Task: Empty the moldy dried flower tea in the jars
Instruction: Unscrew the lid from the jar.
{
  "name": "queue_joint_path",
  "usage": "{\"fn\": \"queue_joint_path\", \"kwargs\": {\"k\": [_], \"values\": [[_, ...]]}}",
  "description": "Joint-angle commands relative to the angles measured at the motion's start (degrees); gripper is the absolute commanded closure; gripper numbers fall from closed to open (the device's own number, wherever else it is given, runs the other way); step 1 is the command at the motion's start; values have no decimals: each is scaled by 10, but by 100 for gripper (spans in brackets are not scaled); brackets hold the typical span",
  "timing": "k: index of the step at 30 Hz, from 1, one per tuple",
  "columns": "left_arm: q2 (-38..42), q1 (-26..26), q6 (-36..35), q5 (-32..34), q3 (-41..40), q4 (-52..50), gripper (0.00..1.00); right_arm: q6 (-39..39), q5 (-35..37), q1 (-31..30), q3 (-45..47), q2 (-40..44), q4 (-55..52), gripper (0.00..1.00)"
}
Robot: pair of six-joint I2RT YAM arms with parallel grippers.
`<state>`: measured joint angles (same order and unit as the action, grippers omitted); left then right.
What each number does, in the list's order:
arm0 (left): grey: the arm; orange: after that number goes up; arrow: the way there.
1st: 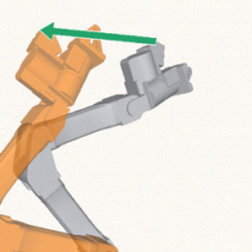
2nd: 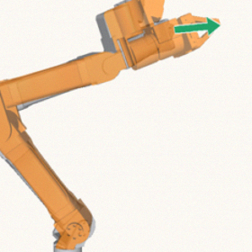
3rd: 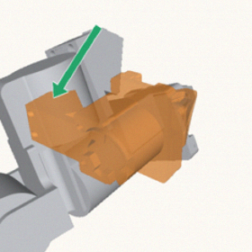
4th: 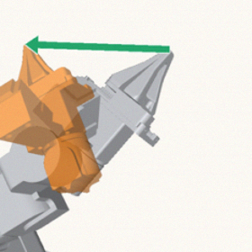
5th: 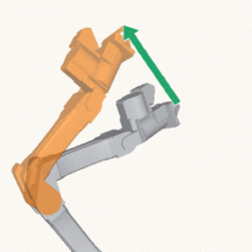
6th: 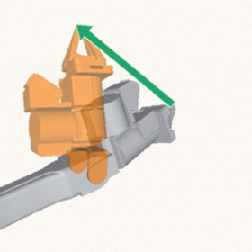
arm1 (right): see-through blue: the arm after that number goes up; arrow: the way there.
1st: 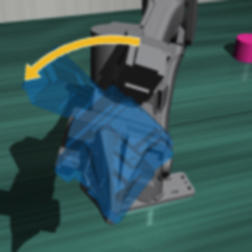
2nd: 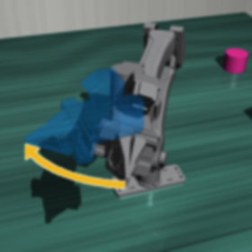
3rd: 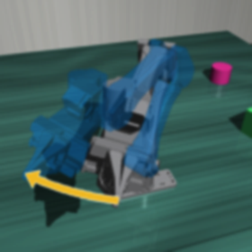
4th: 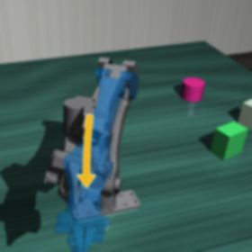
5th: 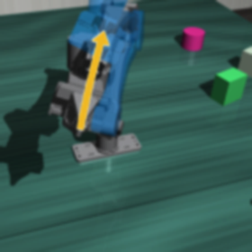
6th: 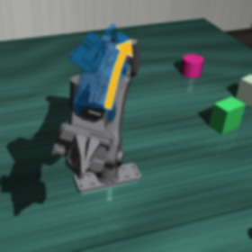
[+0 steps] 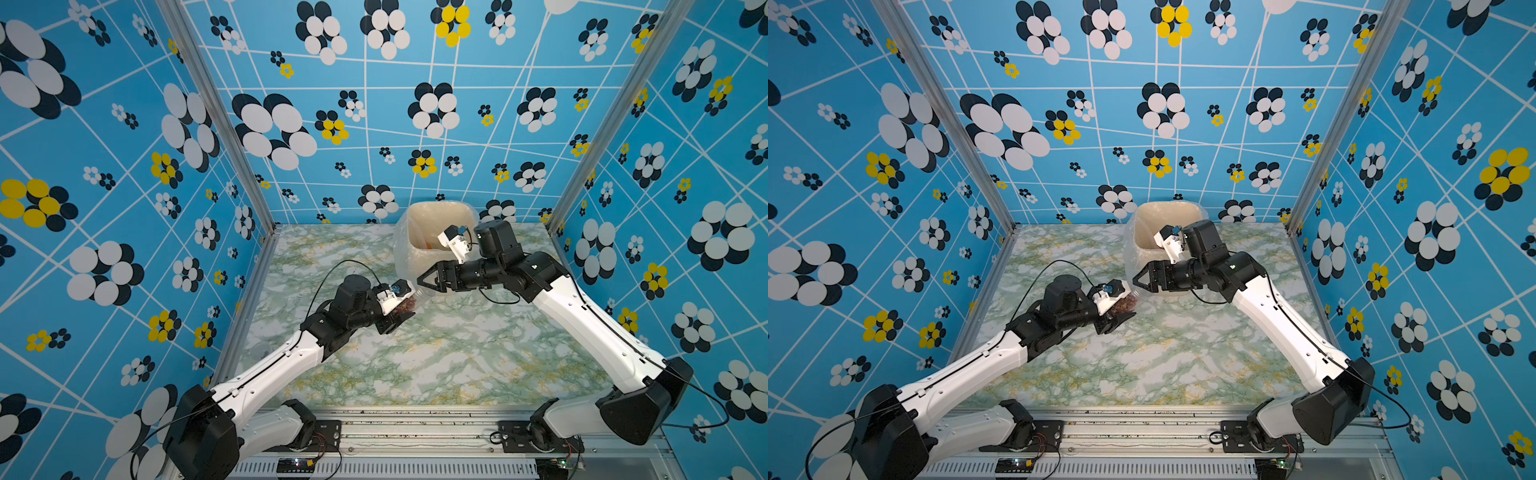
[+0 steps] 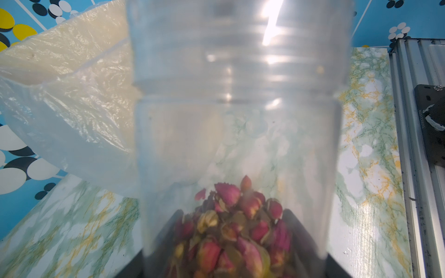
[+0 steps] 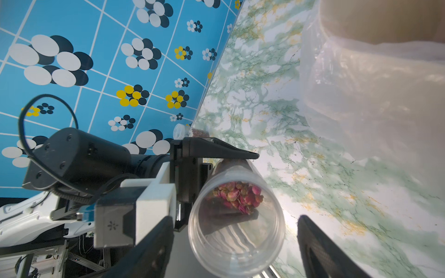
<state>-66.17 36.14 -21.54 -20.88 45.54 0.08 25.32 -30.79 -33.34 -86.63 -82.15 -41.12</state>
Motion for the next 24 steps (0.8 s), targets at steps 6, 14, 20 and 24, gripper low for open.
{"fn": "queue_joint_path", "kwargs": {"k": [6, 14, 20, 24], "values": [[7, 9, -12, 9, 24, -6, 82, -11, -17, -2, -26, -32, -32, 17], [5, 11, -11, 9, 23, -7, 82, -21, -42, -5, -29, -42, -31, 37], [-1, 11, -2, -12, 24, -2, 82, -60, -61, -10, -34, -37, -47, 46], [-9, 11, 7, -51, 28, -7, 82, -120, -75, -11, -33, -28, -58, 52]]}}
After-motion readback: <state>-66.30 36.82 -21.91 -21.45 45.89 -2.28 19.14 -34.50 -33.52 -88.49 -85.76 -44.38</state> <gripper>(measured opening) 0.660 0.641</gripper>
